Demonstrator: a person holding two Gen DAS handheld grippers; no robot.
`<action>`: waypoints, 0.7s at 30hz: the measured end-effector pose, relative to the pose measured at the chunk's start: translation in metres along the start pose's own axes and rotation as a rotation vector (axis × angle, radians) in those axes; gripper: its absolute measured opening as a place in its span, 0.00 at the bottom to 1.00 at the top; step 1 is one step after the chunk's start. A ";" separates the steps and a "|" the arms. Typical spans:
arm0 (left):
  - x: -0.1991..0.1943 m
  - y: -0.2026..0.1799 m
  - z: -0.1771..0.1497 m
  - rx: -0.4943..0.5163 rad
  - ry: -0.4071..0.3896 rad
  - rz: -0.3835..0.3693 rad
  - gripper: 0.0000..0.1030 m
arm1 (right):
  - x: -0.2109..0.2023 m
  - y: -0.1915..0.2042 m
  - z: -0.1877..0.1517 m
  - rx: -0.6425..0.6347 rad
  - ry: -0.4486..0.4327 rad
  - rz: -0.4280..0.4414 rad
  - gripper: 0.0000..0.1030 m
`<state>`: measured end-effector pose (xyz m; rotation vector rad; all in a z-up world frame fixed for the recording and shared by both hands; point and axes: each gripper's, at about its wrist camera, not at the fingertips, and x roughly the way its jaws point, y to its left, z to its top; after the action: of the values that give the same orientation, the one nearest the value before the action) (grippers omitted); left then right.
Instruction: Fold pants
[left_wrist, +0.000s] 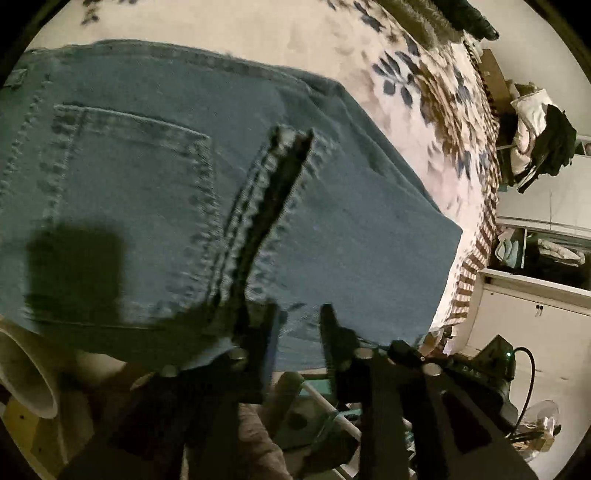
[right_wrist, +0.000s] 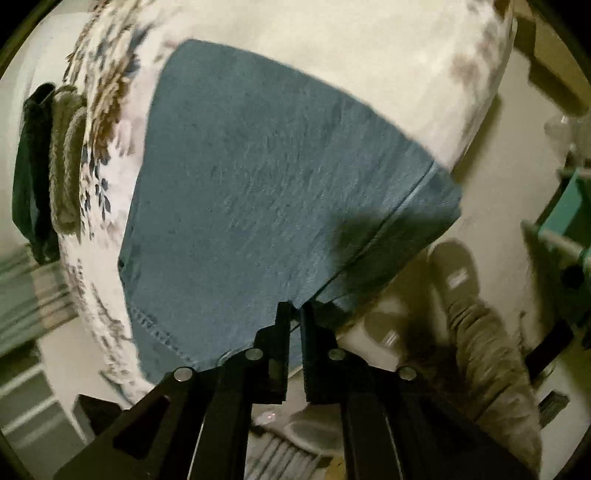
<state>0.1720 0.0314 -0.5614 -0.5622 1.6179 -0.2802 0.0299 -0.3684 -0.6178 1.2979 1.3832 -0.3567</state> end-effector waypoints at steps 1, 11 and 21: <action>0.008 -0.003 0.000 0.011 0.014 0.011 0.22 | 0.004 -0.001 0.002 0.009 0.020 0.018 0.22; 0.015 -0.019 -0.002 0.156 -0.091 0.126 0.00 | 0.020 -0.003 -0.005 0.058 -0.021 0.000 0.07; -0.005 0.028 0.002 0.059 -0.080 0.136 0.00 | 0.027 0.003 -0.025 -0.057 0.048 -0.088 0.01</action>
<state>0.1684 0.0582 -0.5709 -0.4113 1.5572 -0.2016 0.0269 -0.3344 -0.6310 1.2086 1.4845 -0.3457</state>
